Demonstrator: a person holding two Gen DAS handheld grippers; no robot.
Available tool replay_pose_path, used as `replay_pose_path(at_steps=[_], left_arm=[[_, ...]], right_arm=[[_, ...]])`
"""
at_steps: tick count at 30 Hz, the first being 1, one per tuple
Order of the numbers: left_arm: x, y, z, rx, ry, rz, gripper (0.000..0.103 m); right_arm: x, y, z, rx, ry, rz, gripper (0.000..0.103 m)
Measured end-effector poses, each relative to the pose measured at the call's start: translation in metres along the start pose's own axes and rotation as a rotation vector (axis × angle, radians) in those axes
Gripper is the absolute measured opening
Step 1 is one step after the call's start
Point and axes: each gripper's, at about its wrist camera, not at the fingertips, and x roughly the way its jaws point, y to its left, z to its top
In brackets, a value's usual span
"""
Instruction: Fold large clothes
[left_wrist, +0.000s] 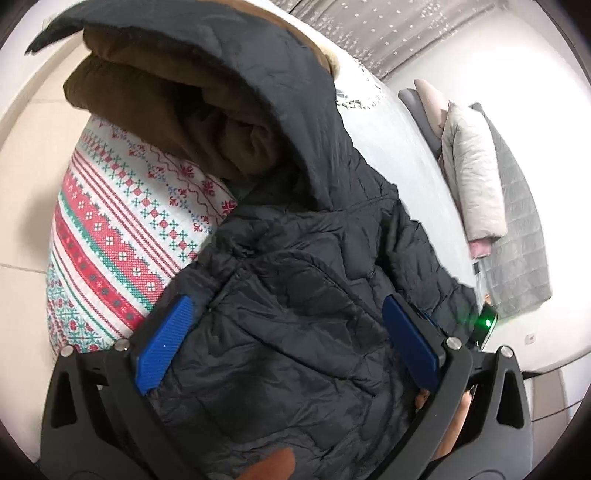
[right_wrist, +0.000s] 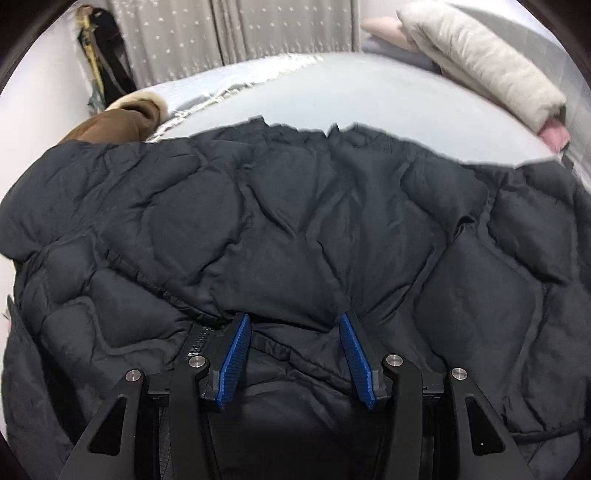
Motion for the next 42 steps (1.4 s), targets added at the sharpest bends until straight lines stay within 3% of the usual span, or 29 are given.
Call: replay_pose_path(at_steps=[4,7,12,14,16,19,23,26,29,32,34,38,42], left_arm=[[-0.007,0.008,0.007,-0.021,-0.026,-0.027,0.102],[-0.017,0.019,0.013,-0.043,-0.084,-0.007,0.102],[-0.016,0.032,0.015,-0.056,-0.061,-0.001,0.102],[-0.020,0.034,0.014,-0.043,-0.058,0.008,0.102],[-0.025,0.039,0.014,-0.038,-0.065,0.011,0.102],[-0.036,0.047,0.016,-0.045,-0.098,0.018,0.102],[-0.043,0.053,0.020,-0.065,-0.130,0.019,0.102],[-0.050,0.064,0.031,-0.102,-0.169,0.024,0.102],[-0.057,0.082,0.048,-0.159,-0.233,0.040,0.102],[-0.061,0.107,0.067,-0.254,-0.267,0.000,0.102],[-0.065,0.127,0.082,-0.329,-0.295,-0.069,0.102],[-0.070,0.160,0.108,-0.455,-0.363,-0.166,0.102],[-0.057,0.181,0.120,-0.560,-0.387,-0.245,0.102]], right_arm=[[-0.045,0.018,-0.003,0.016,-0.081,0.077,0.053],[-0.066,0.038,-0.004,-0.016,-0.077,0.087,0.057],[-0.090,0.020,-0.025,0.019,-0.060,0.118,0.058],[-0.085,0.004,-0.033,0.035,-0.026,0.117,0.060],[-0.076,-0.010,-0.049,0.021,0.061,0.120,0.064],[-0.057,-0.034,-0.079,0.056,0.134,0.169,0.064],[-0.043,-0.050,-0.096,0.093,0.050,0.203,0.064],[-0.064,-0.042,-0.096,0.124,0.069,0.138,0.064],[-0.103,-0.031,-0.094,0.080,0.025,0.144,0.064],[-0.148,-0.024,-0.090,0.071,-0.076,0.188,0.070],[-0.164,-0.025,-0.091,0.117,-0.114,0.220,0.076],[-0.164,-0.021,-0.096,0.145,-0.077,0.275,0.077],[-0.155,-0.010,-0.098,0.092,-0.067,0.254,0.077]])
